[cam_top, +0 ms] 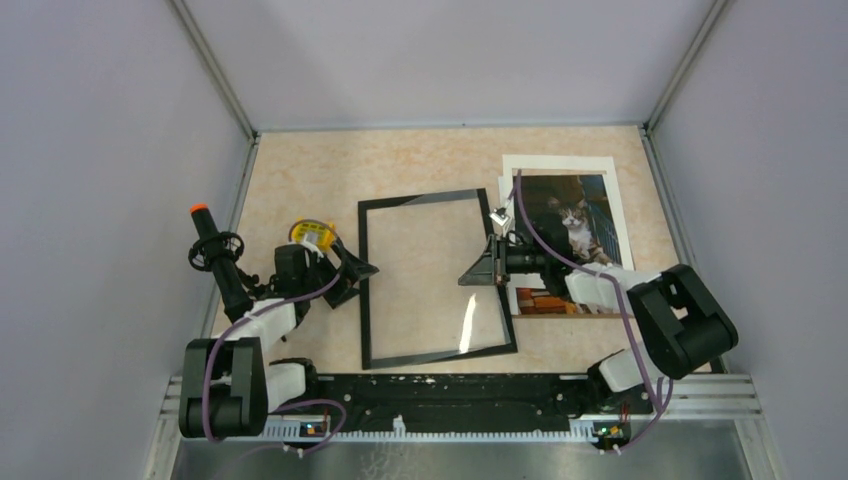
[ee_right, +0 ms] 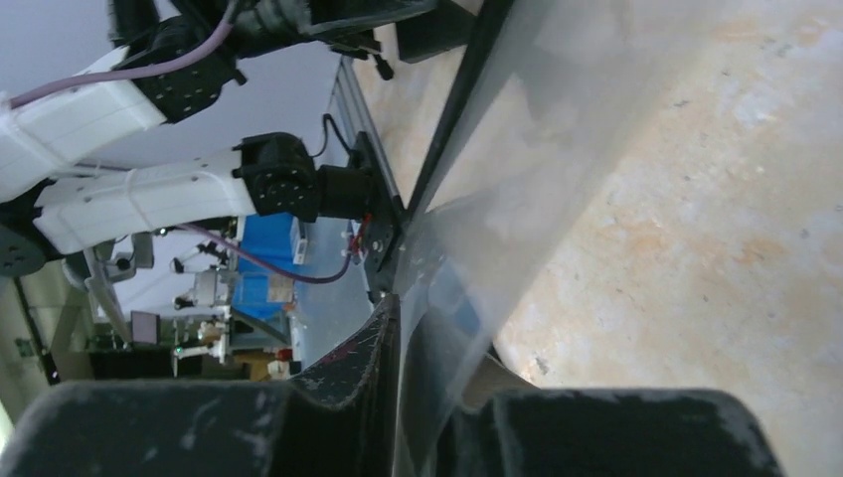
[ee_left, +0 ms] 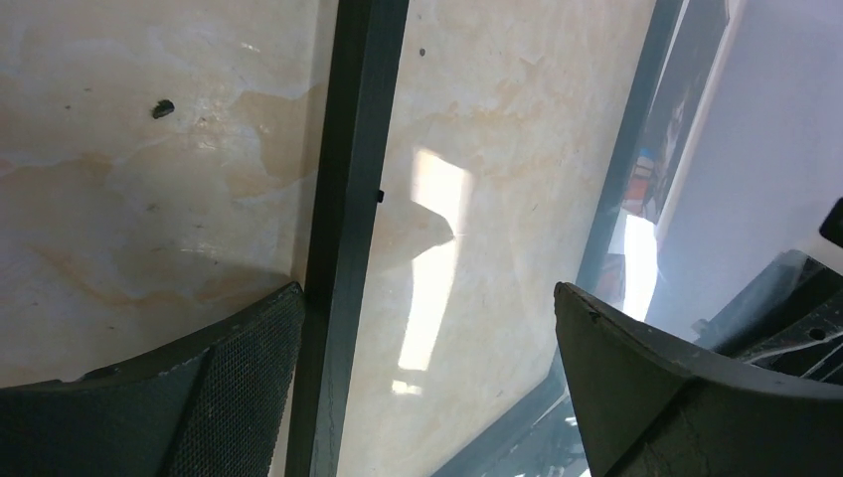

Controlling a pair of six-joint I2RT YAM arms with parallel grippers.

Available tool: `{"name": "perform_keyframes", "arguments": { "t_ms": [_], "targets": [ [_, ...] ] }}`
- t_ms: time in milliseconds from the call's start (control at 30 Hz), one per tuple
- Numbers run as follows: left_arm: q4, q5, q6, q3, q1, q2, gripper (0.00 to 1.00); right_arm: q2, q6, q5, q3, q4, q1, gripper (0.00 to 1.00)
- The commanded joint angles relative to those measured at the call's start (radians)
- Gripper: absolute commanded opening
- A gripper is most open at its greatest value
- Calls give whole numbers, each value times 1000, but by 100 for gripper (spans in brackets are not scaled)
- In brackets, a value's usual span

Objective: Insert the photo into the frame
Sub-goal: Place the photo frame item in the photo frame.

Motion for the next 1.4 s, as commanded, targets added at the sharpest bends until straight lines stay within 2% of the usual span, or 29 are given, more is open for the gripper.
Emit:
{"name": "perform_keyframes", "arguments": {
  "t_ms": [0,167,267,433,633,733,967,1000,1133,1300,1367],
  "targets": [
    [-31,1,37,5,2,-5,98,1,-102,102,46,-173,-12,19],
    [-54,15,69,35,3,34,98,20,-74,173,32,-163,-40,48],
    [-73,13,89,51,1,54,98,50,-86,216,45,-183,-67,60],
    [-83,14,118,73,2,97,98,137,-99,228,91,-179,-103,68],
    [-98,17,132,93,1,105,99,182,-106,216,94,-191,-152,70],
    [-151,2,155,110,-6,73,98,198,-99,205,111,-152,-153,62],
    [-381,-139,222,199,-92,-55,98,193,-79,259,85,-50,-174,4],
    [-412,-166,225,208,-106,-76,98,198,-74,245,74,-14,-174,0],
    [-451,-192,194,227,-147,-143,98,207,-36,190,10,206,-174,0],
    [-319,-49,68,174,-184,-106,98,190,0,136,-44,377,-174,0],
    [-287,-49,51,165,-198,-85,98,184,37,122,-70,467,-174,0]
  ]
}}
